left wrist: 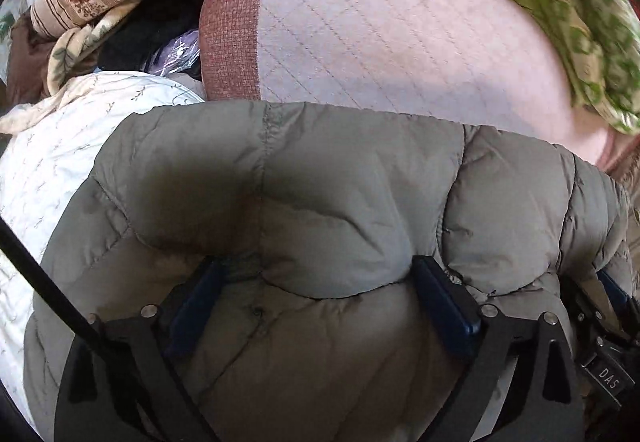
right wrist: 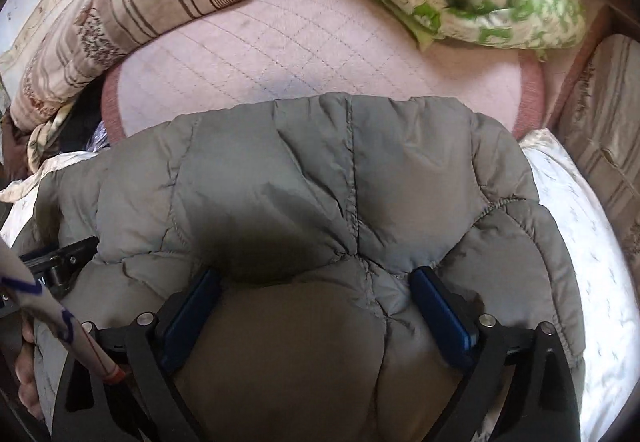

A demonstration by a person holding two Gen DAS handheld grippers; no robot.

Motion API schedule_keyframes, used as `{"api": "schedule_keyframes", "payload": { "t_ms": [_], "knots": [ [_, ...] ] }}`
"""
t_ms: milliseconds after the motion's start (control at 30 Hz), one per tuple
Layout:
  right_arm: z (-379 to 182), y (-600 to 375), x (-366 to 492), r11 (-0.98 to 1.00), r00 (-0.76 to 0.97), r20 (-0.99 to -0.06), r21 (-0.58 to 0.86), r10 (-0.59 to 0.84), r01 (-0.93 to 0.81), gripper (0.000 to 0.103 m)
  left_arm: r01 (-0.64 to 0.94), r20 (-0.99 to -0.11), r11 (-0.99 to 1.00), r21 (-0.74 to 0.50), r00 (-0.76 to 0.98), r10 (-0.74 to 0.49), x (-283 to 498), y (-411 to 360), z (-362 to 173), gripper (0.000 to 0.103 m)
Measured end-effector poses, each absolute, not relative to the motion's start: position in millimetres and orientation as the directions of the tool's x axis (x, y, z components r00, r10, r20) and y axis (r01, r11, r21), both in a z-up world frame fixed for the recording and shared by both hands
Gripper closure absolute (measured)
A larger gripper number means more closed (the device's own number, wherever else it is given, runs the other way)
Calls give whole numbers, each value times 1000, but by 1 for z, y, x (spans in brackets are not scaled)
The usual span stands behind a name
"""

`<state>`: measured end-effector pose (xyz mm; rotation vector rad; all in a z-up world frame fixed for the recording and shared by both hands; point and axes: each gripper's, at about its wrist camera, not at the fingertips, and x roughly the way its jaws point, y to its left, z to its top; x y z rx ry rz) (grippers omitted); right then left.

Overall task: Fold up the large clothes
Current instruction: 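Grasp the jacket hem edge with both grippers, then fold the held hem up over the jacket with both grippers, release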

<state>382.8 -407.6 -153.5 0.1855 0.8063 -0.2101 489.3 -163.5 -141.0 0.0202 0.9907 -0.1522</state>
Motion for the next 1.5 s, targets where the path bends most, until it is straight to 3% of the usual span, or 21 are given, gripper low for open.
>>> {"api": "schedule_keyframes", "payload": {
  "t_ms": [233, 400, 533, 667, 900, 1133, 1500],
  "knots": [
    [-167, -420, 401, 955, 688, -724, 167, -48, 243, 1, 131, -829, 989, -66, 544, -127, 491, -161, -143, 4],
    [-161, -416, 403, 953, 637, -766, 119, -89, 277, 1, 129, -830, 990, -58, 545, -119, 474, -139, -106, 6],
    [-124, -419, 356, 927, 689, -721, 211, -66, 310, 3, 131, -786, 990, 47, 617, -45, 432, -99, -83, 6],
    [-112, -418, 297, 936, 725, -686, 209, -67, 284, 3, 75, -782, 991, 107, 622, 38, 406, -47, -105, 6],
    [-170, -440, 247, 921, 666, -740, 191, -92, 340, 7, -59, -849, 971, -230, 500, -171, 419, 19, -151, 5],
    [-157, -438, 249, 910, 657, -742, 172, -132, 378, 5, -26, -846, 989, -146, 521, -111, 389, 12, -120, 6],
    [-133, -463, 110, 868, 709, -702, 309, -68, 389, 5, 58, -789, 986, -157, 594, -161, 278, 70, -80, 6]
  ]
}}
